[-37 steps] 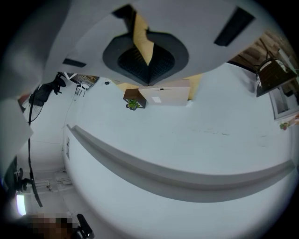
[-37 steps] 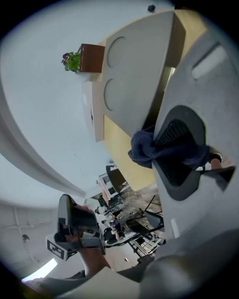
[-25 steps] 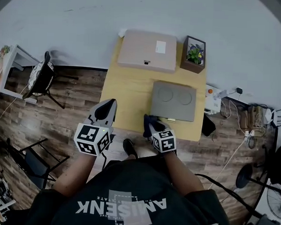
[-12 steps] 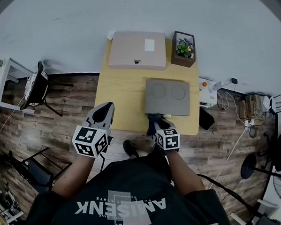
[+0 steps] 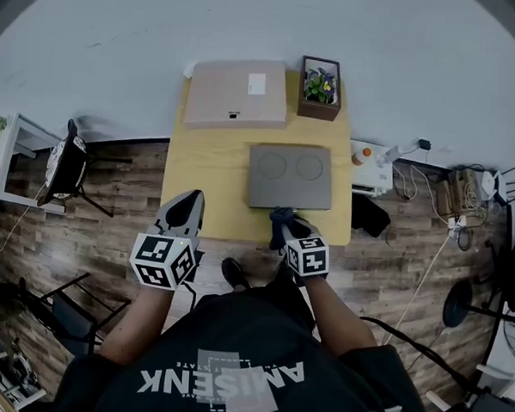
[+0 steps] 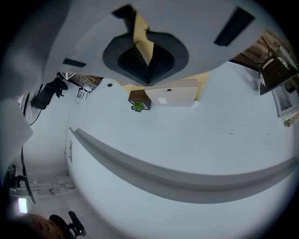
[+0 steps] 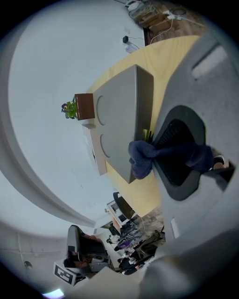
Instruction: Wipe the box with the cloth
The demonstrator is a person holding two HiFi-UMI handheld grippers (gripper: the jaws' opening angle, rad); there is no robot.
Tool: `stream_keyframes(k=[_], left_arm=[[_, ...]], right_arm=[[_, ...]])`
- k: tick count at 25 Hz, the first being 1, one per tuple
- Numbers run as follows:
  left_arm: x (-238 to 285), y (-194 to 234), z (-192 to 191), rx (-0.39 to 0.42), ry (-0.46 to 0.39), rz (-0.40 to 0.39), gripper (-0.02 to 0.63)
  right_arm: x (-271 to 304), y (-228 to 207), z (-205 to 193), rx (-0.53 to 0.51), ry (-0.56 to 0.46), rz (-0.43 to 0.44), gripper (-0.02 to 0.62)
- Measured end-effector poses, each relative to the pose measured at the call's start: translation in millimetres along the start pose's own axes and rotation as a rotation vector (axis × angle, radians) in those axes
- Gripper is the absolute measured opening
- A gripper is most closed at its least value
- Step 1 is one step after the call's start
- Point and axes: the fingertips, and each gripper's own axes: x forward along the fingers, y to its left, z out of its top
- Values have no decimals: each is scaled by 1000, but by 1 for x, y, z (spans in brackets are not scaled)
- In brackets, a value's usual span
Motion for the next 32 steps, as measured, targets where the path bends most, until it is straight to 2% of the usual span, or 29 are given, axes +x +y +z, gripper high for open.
stream_keyframes(k=[11, 18, 28, 32], left_arm=[[-3, -28, 0, -36, -8, 78, 0], [-3, -40, -8, -49, 10, 119, 2], [-4, -54, -11, -35, 34, 130, 2], [0, -50, -5, -33, 12, 123, 2]], right_arm=[[-20, -36, -4, -35, 32, 54, 72], [-34, -80, -8, 8, 30, 20, 72], [-55, -122, -14, 39, 23, -23, 72], [-66, -140, -17, 78, 16, -66, 72]])
